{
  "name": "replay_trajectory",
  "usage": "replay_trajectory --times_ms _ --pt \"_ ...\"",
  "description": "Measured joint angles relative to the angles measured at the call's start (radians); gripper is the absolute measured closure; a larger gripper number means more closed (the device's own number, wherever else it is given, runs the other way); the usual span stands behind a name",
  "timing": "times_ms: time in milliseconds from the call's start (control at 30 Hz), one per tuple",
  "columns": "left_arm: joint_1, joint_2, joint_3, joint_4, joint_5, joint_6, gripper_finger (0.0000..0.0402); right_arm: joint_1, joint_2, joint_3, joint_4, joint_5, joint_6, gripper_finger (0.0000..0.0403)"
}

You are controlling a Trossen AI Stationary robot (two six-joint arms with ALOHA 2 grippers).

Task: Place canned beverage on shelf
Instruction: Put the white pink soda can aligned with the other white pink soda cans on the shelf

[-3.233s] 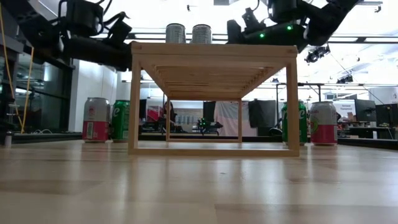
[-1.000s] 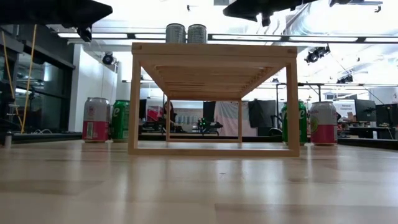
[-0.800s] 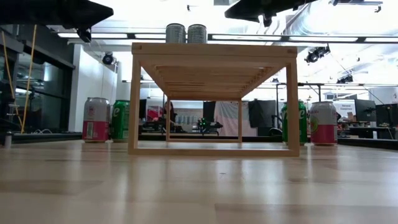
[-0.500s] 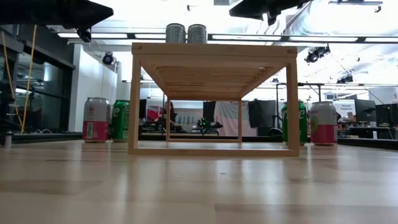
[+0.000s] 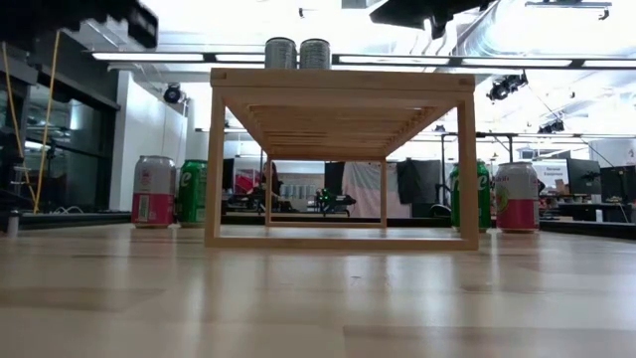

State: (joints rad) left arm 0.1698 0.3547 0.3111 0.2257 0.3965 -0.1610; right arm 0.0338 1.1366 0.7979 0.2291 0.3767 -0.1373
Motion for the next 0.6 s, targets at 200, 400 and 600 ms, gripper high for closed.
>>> replay_trajectory --times_ms 200,400,600 --pt "-0.171 0.153 0.013 0.216 0.093 -0.008 0.04 0.0 0.0 0.0 -0.001 0.0 0.0 0.0402" --pt "-0.345 0.264 0.179 0.058 0.043 0.063 0.0355 0.0 0.0 0.0 -0.008 0.0 0.001 0.0402" --pt "-0.529 0.39 0.406 -0.279 -0.269 0.195 0.0262 0.0 0.0 0.0 -0.01 0.0 0.001 0.0402"
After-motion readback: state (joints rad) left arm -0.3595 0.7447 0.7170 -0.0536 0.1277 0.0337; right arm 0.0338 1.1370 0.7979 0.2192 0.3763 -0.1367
